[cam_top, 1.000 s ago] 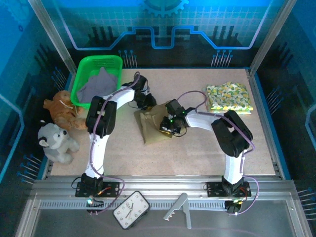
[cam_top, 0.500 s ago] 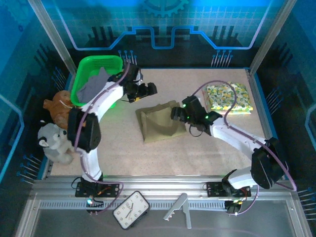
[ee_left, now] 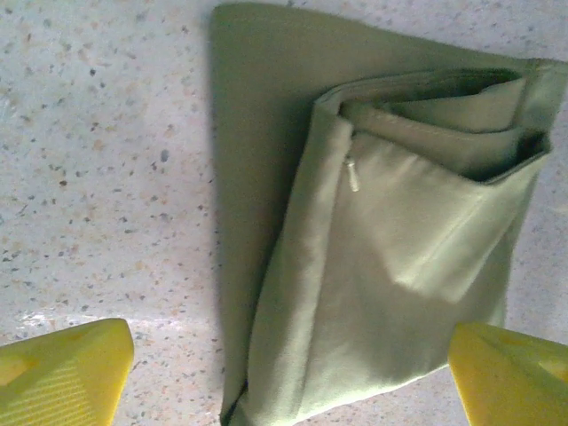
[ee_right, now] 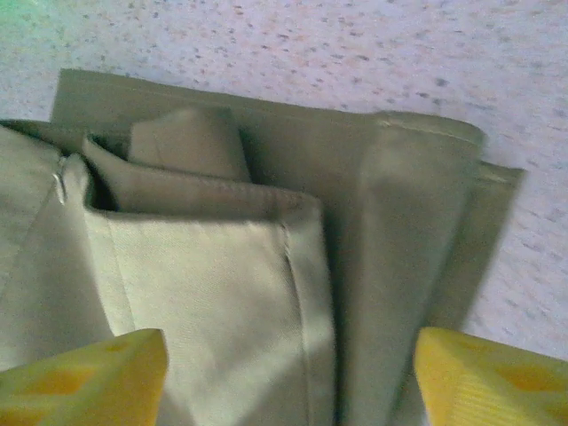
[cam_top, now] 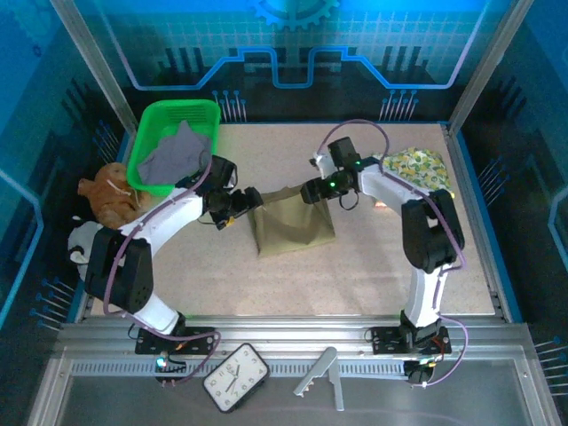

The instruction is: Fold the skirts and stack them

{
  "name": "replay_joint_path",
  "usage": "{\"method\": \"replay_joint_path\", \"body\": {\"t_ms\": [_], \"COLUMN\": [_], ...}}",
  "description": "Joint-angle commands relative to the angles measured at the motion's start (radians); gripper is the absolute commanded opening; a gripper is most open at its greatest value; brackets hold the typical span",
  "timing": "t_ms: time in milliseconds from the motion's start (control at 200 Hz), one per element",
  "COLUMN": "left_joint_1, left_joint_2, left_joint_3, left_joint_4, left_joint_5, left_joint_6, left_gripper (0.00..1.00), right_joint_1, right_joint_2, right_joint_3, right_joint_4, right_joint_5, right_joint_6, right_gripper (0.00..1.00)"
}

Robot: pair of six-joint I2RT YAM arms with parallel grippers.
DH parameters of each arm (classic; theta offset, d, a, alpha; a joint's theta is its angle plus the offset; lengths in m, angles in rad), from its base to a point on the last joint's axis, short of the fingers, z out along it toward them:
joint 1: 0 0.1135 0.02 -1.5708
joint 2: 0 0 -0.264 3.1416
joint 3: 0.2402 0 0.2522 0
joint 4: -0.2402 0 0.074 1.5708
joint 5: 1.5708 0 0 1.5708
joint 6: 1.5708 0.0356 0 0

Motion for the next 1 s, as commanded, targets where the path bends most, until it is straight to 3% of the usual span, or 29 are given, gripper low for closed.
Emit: {"method": "replay_joint_path", "body": {"t_ms": [0,280,435,585,750,875,995], "left_joint_1": [0.007,0.007,0.007,0.007,0.017,0.047,0.057], "left_joint_2": [-0.019,0.080,0.165,0.229,0.263,0.236,0.246], "left_joint_3": [-0.024,-0.017,0.027,0.076,0.124,0.109,0.110], "left_joint_4": [0.059,0.145,0.156,0.149,0.108,0.138,0.159], "left_joint_5": [0.001,0.089,0.110,0.115,0.101,0.131,0.155], "left_joint_6": [-0.084,-0.096,-0.084,-0.050,0.002,0.011,0.046], "left_gripper": [0.88,0.74,0.61,0.54,0.48,0.47,0.40], "right_joint_1": [0.001,0.001,0.001,0.003,0.020,0.042,0.043], "right_joint_2": [0.115,0.254,0.197,0.059,0.002,0.040,0.117], "right_joint_3": [0.107,0.224,0.191,0.103,0.075,0.132,0.208], "right_joint_4": [-0.115,-0.183,-0.140,-0.087,-0.071,-0.065,-0.044], "right_joint_5": [-0.122,-0.175,-0.184,-0.153,-0.178,-0.175,-0.141], "right_joint_6": [-0.088,-0.108,-0.077,-0.045,-0.027,-0.022,0.018], "right_gripper": [0.66,0.58,0.29,0.16,0.10,0.07,0.03]}}
